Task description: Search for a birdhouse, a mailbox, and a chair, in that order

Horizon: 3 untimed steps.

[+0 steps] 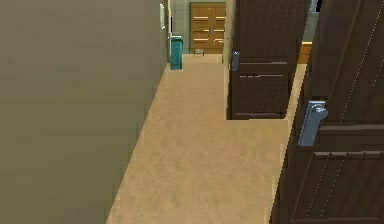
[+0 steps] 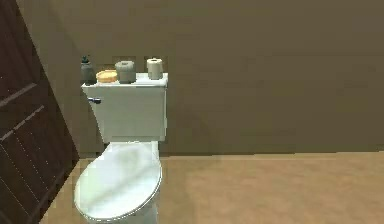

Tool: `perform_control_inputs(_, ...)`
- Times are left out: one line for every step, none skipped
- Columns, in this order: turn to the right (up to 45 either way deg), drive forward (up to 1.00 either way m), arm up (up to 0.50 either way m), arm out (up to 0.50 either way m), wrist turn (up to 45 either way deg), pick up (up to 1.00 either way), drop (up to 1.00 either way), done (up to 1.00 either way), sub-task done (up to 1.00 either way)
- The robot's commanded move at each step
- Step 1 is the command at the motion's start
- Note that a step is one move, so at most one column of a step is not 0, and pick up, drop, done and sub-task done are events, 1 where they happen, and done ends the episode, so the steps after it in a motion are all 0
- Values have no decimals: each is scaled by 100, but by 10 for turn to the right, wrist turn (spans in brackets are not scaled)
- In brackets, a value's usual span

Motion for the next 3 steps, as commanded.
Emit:
perform_control_inputs(30, 0, 0, 0, 0, 0, 0, 0, 0)
perform_control_inputs(0, 100, 0, 0, 0, 0, 0, 0, 0)
perform_control_inputs(0, 25, 0, 0, 0, 0, 0, 0, 0)
